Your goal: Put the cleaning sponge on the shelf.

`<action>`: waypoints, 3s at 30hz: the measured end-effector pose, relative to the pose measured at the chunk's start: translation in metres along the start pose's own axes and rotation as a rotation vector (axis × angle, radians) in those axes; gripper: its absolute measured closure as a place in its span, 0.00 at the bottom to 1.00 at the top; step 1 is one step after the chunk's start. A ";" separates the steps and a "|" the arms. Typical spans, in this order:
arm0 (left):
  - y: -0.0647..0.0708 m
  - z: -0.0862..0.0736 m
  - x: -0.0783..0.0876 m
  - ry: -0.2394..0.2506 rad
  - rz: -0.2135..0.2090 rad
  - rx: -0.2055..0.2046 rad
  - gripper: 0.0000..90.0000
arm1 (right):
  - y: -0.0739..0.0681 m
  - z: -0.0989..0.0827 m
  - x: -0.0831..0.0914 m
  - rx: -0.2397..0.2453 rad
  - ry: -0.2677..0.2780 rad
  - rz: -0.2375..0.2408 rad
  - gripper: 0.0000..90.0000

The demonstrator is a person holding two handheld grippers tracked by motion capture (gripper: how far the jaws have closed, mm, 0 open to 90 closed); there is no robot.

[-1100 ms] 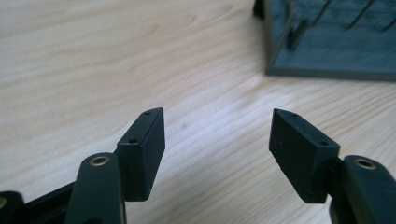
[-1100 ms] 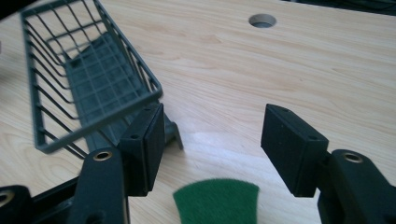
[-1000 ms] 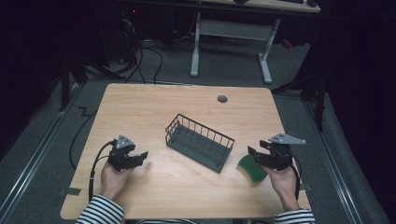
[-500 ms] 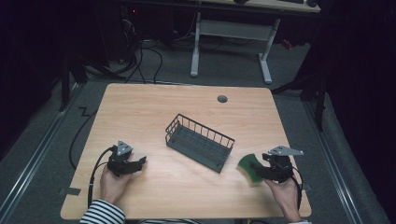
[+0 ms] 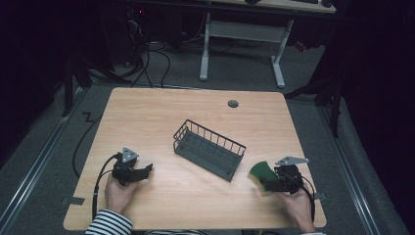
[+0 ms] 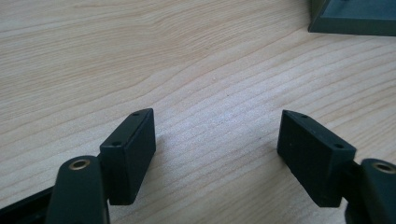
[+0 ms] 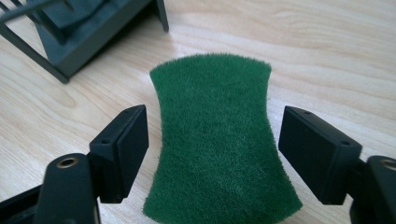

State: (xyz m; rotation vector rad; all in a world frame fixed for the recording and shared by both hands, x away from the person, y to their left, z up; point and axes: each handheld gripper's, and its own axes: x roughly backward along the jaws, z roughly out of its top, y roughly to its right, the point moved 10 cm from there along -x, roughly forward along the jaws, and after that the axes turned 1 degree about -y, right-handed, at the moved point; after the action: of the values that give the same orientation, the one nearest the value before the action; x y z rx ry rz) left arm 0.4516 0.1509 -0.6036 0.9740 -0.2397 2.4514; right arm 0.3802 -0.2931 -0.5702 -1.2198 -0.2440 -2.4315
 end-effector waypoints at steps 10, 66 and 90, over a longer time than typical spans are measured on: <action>0.000 0.000 0.000 0.000 0.000 0.000 0.32 | 0.000 0.001 -0.010 0.058 -0.106 0.006 0.26; 0.001 0.000 0.000 0.001 0.001 -0.001 0.31 | -0.003 0.047 0.039 0.022 0.049 0.045 0.34; 0.001 0.000 0.000 0.000 0.000 0.000 0.31 | -0.010 0.089 0.061 0.071 0.107 0.065 0.34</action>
State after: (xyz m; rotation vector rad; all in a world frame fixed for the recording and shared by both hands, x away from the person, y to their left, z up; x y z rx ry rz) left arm 0.4509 0.1499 -0.6036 0.9738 -0.2393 2.4521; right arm 0.4082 -0.2716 -0.4675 -1.0481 -0.2530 -2.4015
